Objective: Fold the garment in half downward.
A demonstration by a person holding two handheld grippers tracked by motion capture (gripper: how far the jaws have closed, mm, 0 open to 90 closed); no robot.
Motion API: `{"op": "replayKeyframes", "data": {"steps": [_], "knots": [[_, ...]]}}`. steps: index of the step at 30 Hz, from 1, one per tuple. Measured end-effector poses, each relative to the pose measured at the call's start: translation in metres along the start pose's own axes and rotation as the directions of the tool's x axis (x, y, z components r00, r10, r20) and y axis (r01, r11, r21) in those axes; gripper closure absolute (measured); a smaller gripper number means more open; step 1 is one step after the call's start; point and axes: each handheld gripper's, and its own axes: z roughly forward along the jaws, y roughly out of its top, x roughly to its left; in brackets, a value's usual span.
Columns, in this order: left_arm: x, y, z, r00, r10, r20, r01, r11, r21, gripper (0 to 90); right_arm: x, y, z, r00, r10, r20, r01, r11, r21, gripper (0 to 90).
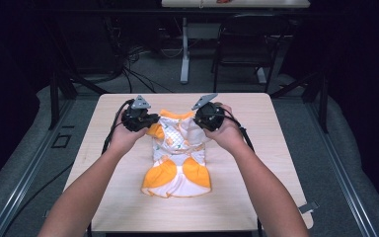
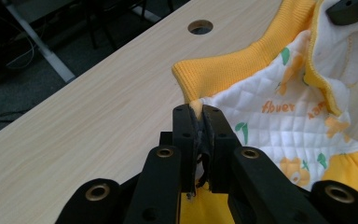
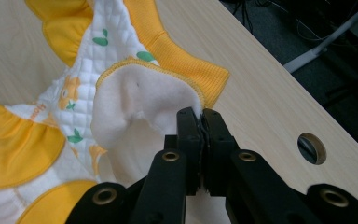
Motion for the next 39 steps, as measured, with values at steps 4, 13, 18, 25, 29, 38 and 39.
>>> {"op": "replayKeyframes", "data": {"steps": [4, 13, 18, 25, 29, 38, 39], "knots": [[-0.006, -0.004, -0.005, 0.9998, 0.019, 0.012, -0.019, 0.9998, -0.005, 84.9, 0.007, -0.005, -0.005, 0.9998, -0.021, -0.002, 0.021, 1.0, -0.008, 87.2], [-0.019, -0.013, -0.012, 0.9987, 0.042, 0.031, -0.042, 0.9991, -0.004, 84.9, 0.018, -0.014, -0.01, 0.9976, -0.068, -0.014, 0.068, 0.998, 0.0, 87.2], [-0.024, -0.02, -0.015, 0.9982, 0.043, 0.043, -0.043, 0.9991, -0.001, 84.9, 0.023, -0.021, -0.011, 0.9966, -0.076, -0.033, 0.076, 0.997, -0.001, 87.1], [-0.034, -0.027, -0.016, 0.9966, 0.06, 0.056, -0.06, 0.9981, 0.011, 84.9, 0.034, -0.031, -0.012, 0.9943, -0.093, -0.053, 0.094, 0.996, 0.007, 87.1], [-0.037, -0.033, -0.017, 0.9962, 0.056, 0.066, -0.057, 0.9983, 0.012, 84.9, 0.038, -0.037, -0.013, 0.9942, -0.092, -0.055, 0.093, 0.996, 0.005, 87.0], [-0.046, -0.049, -0.017, 0.9942, 0.044, 0.098, -0.046, 0.9988, 0.017, 84.8, 0.05, -0.049, -0.012, 0.9914, -0.094, -0.092, 0.095, 0.995, 0.014, 86.9], [-0.046, -0.051, -0.018, 0.994, 0.048, 0.098, -0.05, 0.9986, 0.018, 84.8, 0.05, -0.049, -0.012, 0.9914, -0.094, -0.092, 0.095, 0.995, 0.014, 86.9]]}}
